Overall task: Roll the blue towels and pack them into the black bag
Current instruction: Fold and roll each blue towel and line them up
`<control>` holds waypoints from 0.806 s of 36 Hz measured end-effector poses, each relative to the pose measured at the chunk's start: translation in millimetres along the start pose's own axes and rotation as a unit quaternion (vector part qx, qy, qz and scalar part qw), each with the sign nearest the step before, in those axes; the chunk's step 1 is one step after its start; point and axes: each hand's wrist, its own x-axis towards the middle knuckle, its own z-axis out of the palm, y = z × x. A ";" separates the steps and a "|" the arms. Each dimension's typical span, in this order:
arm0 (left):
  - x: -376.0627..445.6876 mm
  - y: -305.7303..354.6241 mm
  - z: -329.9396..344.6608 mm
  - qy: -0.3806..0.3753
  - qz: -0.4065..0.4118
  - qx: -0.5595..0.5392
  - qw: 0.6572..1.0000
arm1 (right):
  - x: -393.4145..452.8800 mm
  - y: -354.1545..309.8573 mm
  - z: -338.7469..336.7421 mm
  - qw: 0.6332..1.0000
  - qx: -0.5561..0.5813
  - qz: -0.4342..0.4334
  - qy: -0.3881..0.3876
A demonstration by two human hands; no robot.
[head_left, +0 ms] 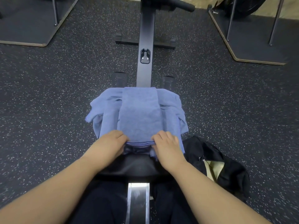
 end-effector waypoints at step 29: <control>13.8 11.0 22.8 0.112 -0.076 -0.037 0.990 | 14.7 -10.1 0.8 0.992 -0.030 0.101 0.075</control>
